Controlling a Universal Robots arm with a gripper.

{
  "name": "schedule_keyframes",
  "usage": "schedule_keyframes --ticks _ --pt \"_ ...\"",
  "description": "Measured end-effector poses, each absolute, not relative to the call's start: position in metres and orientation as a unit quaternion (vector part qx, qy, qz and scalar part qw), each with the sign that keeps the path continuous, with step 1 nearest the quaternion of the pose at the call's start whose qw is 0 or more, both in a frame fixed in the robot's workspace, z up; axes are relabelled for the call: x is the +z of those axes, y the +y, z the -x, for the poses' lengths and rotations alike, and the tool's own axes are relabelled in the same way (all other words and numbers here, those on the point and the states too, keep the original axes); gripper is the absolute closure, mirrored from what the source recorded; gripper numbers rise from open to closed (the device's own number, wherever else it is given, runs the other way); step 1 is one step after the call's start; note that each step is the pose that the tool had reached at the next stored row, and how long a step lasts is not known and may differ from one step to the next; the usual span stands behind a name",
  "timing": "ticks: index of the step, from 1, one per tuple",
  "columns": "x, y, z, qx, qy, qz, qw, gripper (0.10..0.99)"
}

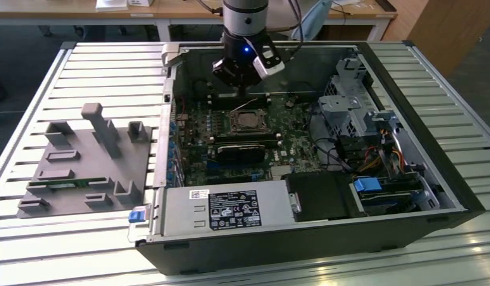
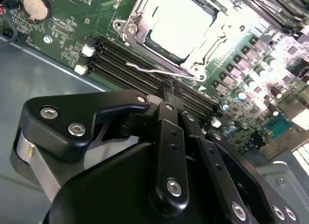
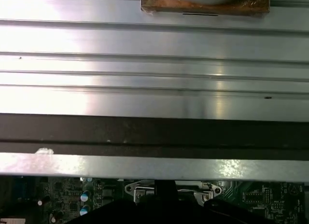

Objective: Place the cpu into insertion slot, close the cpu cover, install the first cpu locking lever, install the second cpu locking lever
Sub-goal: 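Install the first cpu locking lever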

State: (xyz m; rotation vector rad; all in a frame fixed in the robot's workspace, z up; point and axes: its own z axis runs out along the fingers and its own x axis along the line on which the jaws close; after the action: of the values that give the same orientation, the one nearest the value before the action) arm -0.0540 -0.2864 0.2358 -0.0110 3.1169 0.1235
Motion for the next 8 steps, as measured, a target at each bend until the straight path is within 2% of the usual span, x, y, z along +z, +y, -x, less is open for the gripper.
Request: schedule_keyframes --ticks 8 --pt "0.2275 -0.2863 0.0459 0.04 0.999 0.003 0.01 0.98"
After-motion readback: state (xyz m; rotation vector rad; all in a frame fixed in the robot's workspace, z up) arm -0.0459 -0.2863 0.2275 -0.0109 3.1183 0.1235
